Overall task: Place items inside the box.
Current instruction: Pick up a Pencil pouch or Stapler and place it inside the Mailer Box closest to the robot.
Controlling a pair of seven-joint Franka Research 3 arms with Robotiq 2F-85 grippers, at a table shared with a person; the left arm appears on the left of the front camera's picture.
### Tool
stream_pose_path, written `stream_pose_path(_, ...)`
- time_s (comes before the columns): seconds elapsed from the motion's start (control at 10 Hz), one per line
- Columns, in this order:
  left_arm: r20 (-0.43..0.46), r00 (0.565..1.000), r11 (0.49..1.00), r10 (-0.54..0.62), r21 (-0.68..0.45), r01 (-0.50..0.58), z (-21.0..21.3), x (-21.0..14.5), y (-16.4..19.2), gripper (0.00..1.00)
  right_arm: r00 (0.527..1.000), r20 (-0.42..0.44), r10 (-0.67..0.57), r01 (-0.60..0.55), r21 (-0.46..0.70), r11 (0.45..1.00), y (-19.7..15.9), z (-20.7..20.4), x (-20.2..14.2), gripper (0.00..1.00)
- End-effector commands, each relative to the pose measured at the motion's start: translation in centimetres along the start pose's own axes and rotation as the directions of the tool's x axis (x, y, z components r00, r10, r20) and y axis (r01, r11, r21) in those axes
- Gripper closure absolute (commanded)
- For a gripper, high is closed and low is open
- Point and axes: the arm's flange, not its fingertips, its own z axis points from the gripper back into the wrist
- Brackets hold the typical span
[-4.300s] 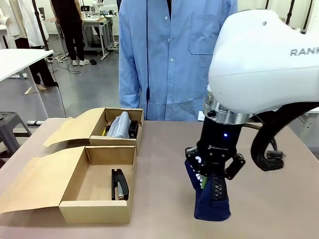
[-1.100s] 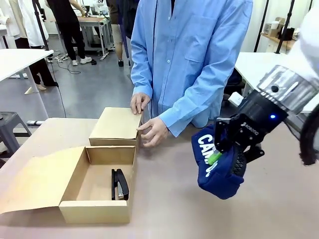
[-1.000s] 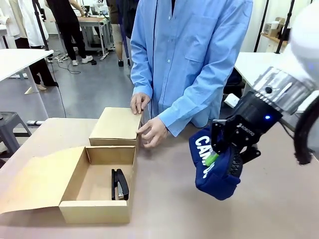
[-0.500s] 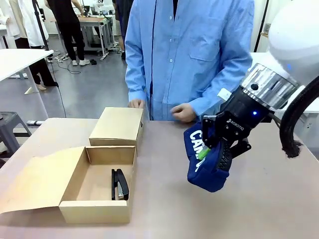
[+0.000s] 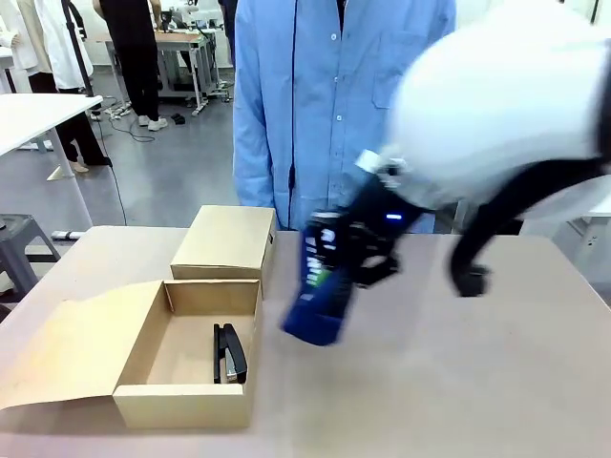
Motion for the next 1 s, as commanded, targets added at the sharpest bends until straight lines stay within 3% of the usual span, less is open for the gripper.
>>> stream_pose_path(0.0,0.014,1.0,1.0,-0.023,-0.021,0.024,-0.1,0.0,-0.2,0.0,0.998,0.068,0.01,-0.007,-0.042,0.999,8.2,-5.2,1.5,0.93)
stream_pose_path(0.2,0.014,1.0,1.0,-0.023,-0.021,0.024,-0.1,0.0,-0.2,0.0,0.999,0.037,0.036,-0.035,-0.042,0.999,12.4,-10.1,-0.1,0.93)
stream_pose_path(0.3,0.014,1.0,1.0,-0.023,-0.021,0.024,-0.1,0.0,-0.2,0.0,0.998,-0.017,0.057,-0.058,-0.048,0.997,12.7,-11.6,-1.2,0.93)
stream_pose_path(0.4,0.014,1.0,1.0,-0.023,-0.021,0.024,-0.1,0.0,-0.2,0.0,1.0,-0.017,0.019,-0.019,-0.037,0.999,11.8,-10.7,-1.2,0.93)
stream_pose_path(0.6,0.014,1.0,1.0,-0.023,-0.021,0.024,-0.1,0.0,-0.2,0.0,0.998,0.001,0.065,-0.065,-0.011,0.998,10.6,-10.1,-1.8,0.93)
stream_pose_path(0.7,0.014,1.0,1.0,-0.023,-0.021,0.024,-0.1,0.0,-0.2,0.0,0.998,-0.031,0.058,-0.059,-0.03,0.998,10.5,-12.0,-1.7,0.93)
stream_pose_path(0.9,0.014,1.0,1.0,-0.023,-0.021,0.024,-0.1,0.0,-0.2,0.0,0.994,0.097,0.056,-0.045,-0.11,0.993,10.3,-12.8,-3.3,0.93)
